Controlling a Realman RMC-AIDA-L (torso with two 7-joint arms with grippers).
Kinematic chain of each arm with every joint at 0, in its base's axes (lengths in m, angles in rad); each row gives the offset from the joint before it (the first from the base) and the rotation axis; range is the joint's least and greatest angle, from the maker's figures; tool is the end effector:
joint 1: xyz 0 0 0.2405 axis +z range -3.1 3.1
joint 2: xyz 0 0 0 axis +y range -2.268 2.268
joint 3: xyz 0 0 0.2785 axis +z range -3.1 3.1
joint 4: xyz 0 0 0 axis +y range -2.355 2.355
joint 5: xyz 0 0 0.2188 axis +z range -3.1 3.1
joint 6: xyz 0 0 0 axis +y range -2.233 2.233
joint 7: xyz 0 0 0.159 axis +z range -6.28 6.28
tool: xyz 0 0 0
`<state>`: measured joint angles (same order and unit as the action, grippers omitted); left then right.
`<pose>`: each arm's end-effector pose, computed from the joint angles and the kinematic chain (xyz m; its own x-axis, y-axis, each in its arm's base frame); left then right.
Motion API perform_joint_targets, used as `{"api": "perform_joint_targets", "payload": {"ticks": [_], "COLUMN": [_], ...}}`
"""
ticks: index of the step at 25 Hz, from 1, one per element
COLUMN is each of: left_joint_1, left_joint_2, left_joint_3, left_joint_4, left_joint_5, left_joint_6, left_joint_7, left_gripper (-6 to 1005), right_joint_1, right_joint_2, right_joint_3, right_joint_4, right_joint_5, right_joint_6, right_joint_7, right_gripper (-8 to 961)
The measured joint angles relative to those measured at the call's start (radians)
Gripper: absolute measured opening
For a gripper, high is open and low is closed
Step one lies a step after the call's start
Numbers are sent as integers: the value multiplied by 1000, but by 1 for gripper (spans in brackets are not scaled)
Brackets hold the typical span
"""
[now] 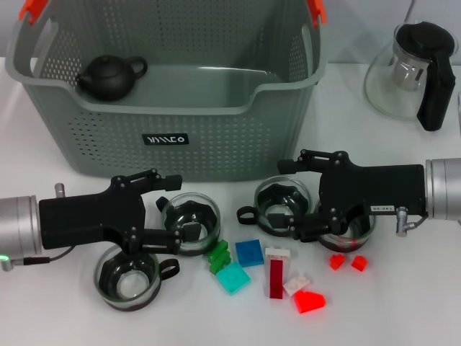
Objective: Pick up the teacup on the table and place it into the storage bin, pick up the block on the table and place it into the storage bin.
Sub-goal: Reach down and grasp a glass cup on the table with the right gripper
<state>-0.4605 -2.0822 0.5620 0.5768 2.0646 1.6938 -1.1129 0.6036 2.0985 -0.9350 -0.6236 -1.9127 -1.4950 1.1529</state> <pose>-0.3014 0.3081 -0.0281 0.8052 0.2214 0.5501 0.3555 -0.9227 -0.1491 0.2340 0.3586 -0.0665 0.9076 -0.0602 -0.4155 -0.1289 -0.9818 -0.1394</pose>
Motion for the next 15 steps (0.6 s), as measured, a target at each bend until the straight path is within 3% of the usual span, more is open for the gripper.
{"api": "perform_joint_targets", "payload": {"ticks": [15], "left_joint_1": [-4], "left_joint_2": [-1], "left_joint_3": [2], "left_joint_4": [0], "left_joint_5": [0], "left_joint_6": [10], "left_joint_7": [-5], "left_gripper": [935], "right_joint_1": [4], "right_joint_2": [0], "right_joint_3": [-4], "right_joint_4": [0], "right_joint_5": [0], "right_joint_6": [4], "right_joint_7": [1], "right_gripper": [941]}}
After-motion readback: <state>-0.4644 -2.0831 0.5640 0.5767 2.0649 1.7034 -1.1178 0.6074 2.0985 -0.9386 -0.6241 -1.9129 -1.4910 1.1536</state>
